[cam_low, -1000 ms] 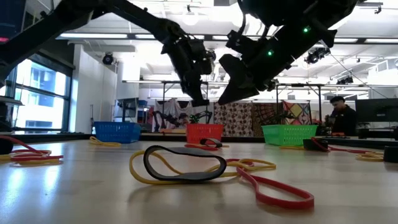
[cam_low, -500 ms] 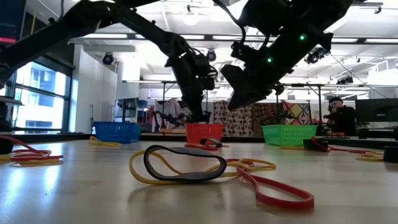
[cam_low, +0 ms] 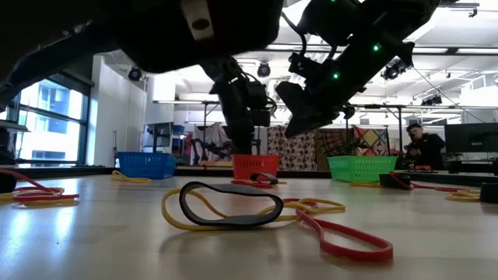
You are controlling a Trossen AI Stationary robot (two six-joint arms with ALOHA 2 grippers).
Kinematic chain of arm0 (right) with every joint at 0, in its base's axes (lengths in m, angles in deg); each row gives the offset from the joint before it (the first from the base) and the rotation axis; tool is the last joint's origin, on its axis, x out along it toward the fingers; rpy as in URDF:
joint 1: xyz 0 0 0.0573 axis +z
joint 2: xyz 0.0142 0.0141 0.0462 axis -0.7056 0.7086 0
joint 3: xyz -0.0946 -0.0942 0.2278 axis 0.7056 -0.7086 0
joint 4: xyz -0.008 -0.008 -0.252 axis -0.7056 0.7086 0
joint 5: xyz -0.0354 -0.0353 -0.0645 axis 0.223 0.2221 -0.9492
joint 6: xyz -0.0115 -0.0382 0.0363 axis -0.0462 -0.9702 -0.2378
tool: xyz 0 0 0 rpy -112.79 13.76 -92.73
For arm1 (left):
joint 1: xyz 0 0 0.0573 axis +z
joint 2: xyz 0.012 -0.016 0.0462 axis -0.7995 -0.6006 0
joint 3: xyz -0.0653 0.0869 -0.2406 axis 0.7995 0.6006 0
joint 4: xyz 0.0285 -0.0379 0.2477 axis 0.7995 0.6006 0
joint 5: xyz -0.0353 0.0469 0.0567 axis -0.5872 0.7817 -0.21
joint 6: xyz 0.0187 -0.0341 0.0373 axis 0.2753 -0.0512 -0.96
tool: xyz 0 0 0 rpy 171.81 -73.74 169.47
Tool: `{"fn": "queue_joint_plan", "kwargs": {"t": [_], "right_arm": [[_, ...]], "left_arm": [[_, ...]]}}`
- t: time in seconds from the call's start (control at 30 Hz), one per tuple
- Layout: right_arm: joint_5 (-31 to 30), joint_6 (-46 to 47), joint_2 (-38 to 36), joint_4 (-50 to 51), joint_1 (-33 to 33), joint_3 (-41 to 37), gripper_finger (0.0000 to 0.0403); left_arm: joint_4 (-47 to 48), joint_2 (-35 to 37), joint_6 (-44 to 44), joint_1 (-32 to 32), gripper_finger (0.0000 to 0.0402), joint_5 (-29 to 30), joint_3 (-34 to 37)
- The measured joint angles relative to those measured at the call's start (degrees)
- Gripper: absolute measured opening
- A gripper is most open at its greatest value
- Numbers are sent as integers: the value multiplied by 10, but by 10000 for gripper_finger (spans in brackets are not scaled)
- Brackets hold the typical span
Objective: Sort rubber bands into baskets
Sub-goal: Put the black rubber band into the red bin, then put the red rubber band into the blue bin
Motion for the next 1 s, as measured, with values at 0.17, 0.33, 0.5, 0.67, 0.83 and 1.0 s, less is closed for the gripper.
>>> {"fn": "queue_joint_plan", "kwargs": {"t": [0.17, 0.33, 0.5, 0.67, 0.83, 1.0], "right_arm": [[0, -6, 0, 0, 0, 0, 0], [0, -11, 0, 0, 0, 0, 0], [0, -13, 0, 0, 0, 0, 0], [0, -15, 0, 0, 0, 0, 0], [3, -15, 0, 0, 0, 0, 0], [3, -15, 0, 0, 0, 0, 0]], "left_arm": [[-3, -5, 3, 0, 13, 9, 0], [-18, -5, 3, -1, 25, 18, 0], [-19, -5, 7, -1, 43, 18, 0], [-30, -5, 7, -2, 74, 18, 0], [-31, -5, 8, -2, 105, 18, 0], [-31, -5, 9, -2, 121, 18, 0]]}}
